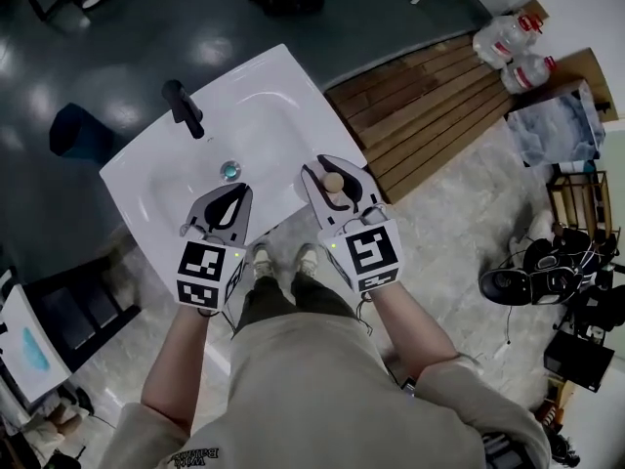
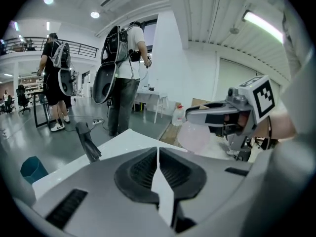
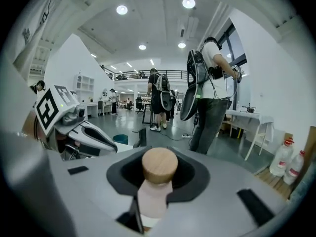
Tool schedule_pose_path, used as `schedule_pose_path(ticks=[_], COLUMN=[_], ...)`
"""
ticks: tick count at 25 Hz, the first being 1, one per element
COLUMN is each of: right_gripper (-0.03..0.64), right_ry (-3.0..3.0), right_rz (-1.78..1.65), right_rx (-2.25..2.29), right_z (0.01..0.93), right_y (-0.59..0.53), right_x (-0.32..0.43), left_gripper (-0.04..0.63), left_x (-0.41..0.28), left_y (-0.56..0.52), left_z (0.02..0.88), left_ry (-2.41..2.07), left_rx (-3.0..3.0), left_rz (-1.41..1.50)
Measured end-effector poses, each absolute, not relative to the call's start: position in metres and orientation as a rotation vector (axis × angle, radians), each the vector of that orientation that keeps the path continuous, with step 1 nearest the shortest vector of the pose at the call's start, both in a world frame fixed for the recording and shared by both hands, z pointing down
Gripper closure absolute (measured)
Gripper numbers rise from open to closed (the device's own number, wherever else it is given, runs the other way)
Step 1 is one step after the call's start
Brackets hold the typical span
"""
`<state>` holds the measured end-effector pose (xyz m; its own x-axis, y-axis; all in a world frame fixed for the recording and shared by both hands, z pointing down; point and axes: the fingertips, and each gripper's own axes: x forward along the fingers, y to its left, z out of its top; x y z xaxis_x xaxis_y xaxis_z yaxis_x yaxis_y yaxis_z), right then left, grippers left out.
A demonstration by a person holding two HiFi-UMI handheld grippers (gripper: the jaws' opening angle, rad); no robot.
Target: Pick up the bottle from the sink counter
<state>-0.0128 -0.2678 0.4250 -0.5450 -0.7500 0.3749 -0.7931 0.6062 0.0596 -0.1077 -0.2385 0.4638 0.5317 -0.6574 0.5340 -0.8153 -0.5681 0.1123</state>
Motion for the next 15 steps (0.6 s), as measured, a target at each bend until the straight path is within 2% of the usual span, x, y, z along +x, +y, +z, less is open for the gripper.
schedule_pose_path(ticks=[7, 15], right_gripper=[0.538, 0.538], right_ry=[-2.518, -2.562], right_rz=[0.123, 0.165], right_rx=[1.268, 1.212], right_z=[0.351, 0.326], right_y=[-0.250, -0.219], right_x=[-0.003, 0.009], left_gripper=[0.580, 0.580], left_x=[-0.113, -0.111], left_y=[-0.236, -0.213], left_z=[0.405, 0.386], left_ry=[-1.266, -1.274], left_rx=[2.492, 2.538], left_rz=[0.565, 0.614])
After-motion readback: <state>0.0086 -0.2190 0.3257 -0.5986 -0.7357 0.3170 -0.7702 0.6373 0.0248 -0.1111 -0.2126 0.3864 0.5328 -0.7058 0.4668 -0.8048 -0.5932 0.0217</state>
